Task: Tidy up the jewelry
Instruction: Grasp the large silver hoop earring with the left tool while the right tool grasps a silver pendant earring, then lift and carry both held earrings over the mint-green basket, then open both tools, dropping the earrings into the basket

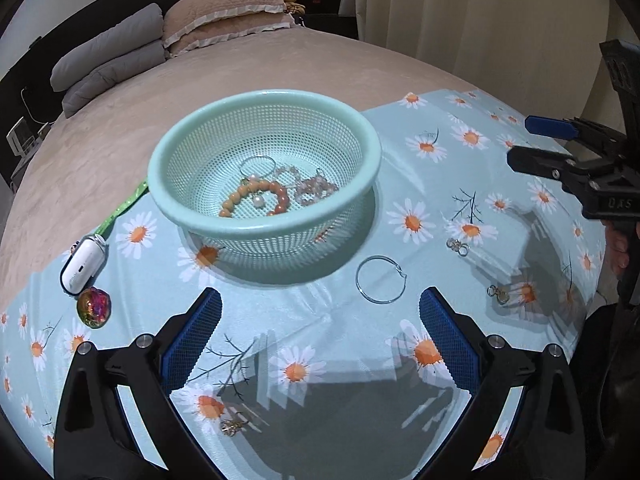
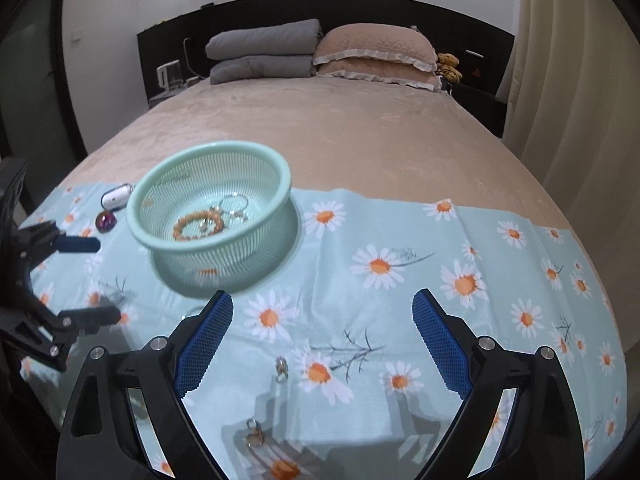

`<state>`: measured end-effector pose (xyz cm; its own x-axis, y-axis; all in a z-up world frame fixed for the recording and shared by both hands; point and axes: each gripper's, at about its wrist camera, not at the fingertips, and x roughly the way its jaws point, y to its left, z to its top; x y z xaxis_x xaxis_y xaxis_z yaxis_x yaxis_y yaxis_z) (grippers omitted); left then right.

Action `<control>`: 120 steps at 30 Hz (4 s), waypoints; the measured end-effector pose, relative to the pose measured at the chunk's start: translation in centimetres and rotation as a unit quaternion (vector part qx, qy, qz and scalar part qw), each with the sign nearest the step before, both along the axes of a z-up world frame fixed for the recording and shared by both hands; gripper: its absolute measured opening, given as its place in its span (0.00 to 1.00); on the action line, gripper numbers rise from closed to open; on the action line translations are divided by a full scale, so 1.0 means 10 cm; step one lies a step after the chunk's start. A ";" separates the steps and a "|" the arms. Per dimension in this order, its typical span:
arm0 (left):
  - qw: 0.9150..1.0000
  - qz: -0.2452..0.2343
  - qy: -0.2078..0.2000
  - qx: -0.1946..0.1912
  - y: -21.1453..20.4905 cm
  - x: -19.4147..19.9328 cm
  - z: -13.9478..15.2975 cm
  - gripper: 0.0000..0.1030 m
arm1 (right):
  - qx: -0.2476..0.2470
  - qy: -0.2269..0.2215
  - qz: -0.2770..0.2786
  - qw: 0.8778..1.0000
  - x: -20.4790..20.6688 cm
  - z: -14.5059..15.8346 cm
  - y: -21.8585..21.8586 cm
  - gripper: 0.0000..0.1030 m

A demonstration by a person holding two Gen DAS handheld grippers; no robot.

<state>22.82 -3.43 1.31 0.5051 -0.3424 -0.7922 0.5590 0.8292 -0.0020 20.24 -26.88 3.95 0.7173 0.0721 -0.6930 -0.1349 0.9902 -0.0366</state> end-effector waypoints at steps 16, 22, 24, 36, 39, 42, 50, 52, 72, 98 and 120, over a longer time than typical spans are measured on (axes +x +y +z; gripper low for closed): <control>0.995 -0.084 -0.038 0.031 -0.52 -0.19 -0.41 0.94 | -0.038 0.044 0.127 0.990 -0.81 -0.68 0.29 0.83; 0.994 -0.099 -0.008 0.047 -0.66 -0.14 -0.63 0.94 | 0.020 0.039 0.129 0.991 -0.82 -0.82 0.18 0.62; 0.994 -0.095 0.000 0.045 -0.68 -0.11 -0.68 0.94 | 0.027 0.053 0.116 0.991 -0.75 -0.90 0.14 0.53; 0.997 -0.062 0.034 -0.007 -0.67 0.12 -0.81 0.95 | 0.004 0.073 0.114 0.991 -0.68 -1.05 0.23 0.48; 0.998 -0.062 0.027 0.011 -0.72 0.12 -0.81 0.95 | 0.000 0.080 0.116 0.990 -0.67 -1.04 0.25 0.36; 0.997 -0.065 0.028 0.011 -0.74 0.10 -0.79 0.91 | -0.001 0.087 0.124 0.989 -0.66 -1.03 0.28 0.28; 0.994 -0.099 0.035 0.011 -0.79 -0.01 -0.75 0.54 | -0.003 0.107 0.125 0.986 -0.64 -1.02 0.32 0.11; 0.994 -0.101 0.038 0.008 -0.78 -0.02 -0.74 0.44 | -0.005 0.109 0.127 0.986 -0.63 -1.01 0.33 0.11; 0.991 -0.112 0.046 0.053 -0.72 -0.27 -0.59 0.43 | -0.014 0.114 0.139 0.984 -0.69 -0.85 0.32 0.05; 0.999 -0.004 -0.028 -0.042 0.24 -0.12 0.42 0.43 | -0.021 0.027 0.144 0.989 -0.25 0.06 0.61 0.05; 0.999 0.011 0.007 -0.047 0.32 0.86 0.25 0.43 | -0.061 0.063 0.183 0.979 1.13 0.01 1.14 0.05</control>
